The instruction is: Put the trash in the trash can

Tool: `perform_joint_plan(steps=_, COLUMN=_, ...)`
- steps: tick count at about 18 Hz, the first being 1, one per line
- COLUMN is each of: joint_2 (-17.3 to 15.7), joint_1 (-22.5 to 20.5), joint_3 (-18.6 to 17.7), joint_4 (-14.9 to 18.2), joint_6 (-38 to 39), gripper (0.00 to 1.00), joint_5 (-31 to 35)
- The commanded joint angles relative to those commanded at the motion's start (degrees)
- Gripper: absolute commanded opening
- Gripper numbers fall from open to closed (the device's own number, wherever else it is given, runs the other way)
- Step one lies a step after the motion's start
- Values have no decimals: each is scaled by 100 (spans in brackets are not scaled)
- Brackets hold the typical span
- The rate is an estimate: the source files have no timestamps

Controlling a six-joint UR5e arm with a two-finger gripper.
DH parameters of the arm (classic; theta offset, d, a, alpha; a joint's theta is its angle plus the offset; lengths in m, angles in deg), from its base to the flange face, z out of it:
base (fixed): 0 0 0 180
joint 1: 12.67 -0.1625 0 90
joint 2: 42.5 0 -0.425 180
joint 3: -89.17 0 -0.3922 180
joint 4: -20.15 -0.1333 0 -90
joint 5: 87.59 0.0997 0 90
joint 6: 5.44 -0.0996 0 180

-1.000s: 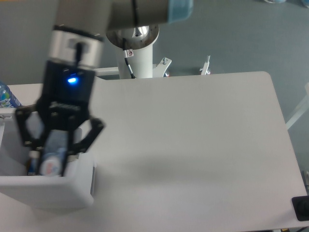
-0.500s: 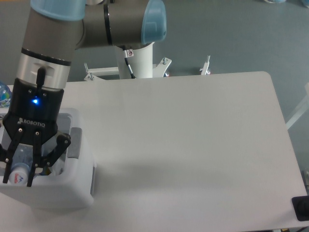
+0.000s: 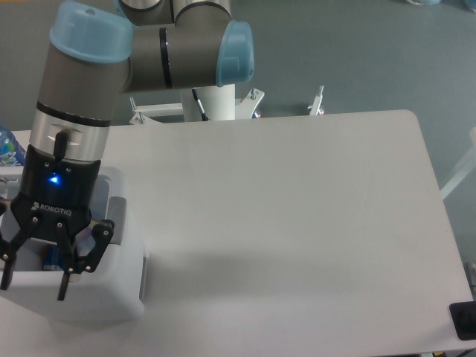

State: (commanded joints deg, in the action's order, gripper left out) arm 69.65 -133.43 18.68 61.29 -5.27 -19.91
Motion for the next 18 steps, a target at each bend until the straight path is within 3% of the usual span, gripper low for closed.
perform_joint_plan(steps=4, joint_2=-202, joint_1=-333, joint_3=18, joint_4=0, joint_6=-166, gripper=100, joint_5=9)
perform_joint_plan(steps=8, joint_2=-430, joint_1=-887, joint_3=18, joint_4=17, joint_6=-1131, gripper=100, joint_5=44)
perform_joint_plan(steps=12, joint_2=-580, joint_1=-1326, joint_3=-26, joint_4=88, joint_6=-1950, gripper=100, joint_5=1157)
perform_joint_plan(steps=15, joint_2=-624, joint_1=-1537, joint_3=-123, joint_4=438, joint_6=-2721, gripper=100, joint_5=1844)
perform_joint_plan(steps=18, joint_2=-834, joint_1=-1897, joint_3=-254, joint_4=1027, joint_6=-3723, gripper=100, joint_5=2013)
